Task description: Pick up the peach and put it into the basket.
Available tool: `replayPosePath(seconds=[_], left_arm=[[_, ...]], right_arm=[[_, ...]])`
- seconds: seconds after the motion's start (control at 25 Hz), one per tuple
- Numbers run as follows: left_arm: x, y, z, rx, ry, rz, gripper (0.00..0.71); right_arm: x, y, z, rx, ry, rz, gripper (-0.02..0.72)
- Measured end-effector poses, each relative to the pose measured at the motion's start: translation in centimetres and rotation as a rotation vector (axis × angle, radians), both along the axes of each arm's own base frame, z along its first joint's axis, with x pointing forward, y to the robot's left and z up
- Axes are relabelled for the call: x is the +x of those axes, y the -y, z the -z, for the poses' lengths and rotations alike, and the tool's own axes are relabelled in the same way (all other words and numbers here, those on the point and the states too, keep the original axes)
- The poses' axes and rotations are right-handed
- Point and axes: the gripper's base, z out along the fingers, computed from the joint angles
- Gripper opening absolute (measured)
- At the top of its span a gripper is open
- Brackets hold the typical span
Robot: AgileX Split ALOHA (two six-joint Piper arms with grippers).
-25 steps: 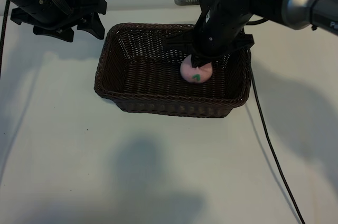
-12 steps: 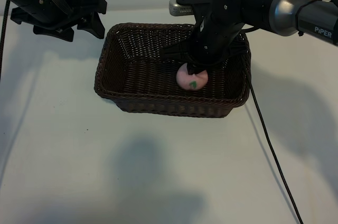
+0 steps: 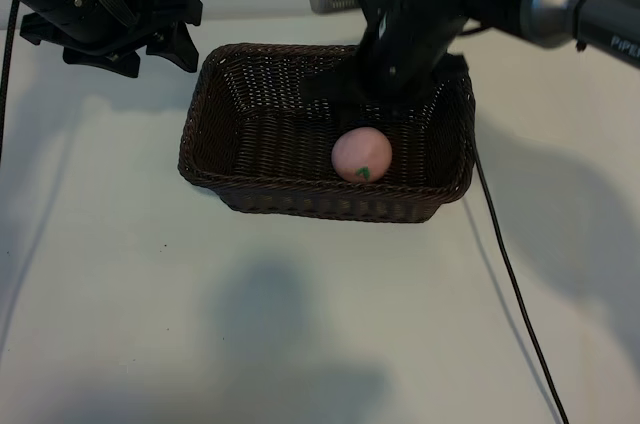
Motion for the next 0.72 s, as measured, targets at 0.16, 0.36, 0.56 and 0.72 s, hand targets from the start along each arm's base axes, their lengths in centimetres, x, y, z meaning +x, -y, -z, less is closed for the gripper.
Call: replayPosePath(seconds=[0.16,0.36,0.56,0.72], left_arm=[[0.0,0.0,0.0,0.0,0.001,0.0,0.577],[0.0,0.0,0.0,0.0,0.001,0.0,0.577],[0.0,0.0,0.0,-0.001,0.005,-0.002,0.577],[0.1,0.0,0.0,-0.002,0.009,-0.004,0.577]], right_arm=[[0.5,0.4,-2.8,-0.069,0.025,-0.031,0.523],[1.8,3.1,-5.3,-0.119,0.033,0.001,0.488],[2.7,6.1,-5.9,-0.165,0.006,0.019,0.474],[3.1,7.1,-6.0,-0.178,0.004,0.017,0.472]])
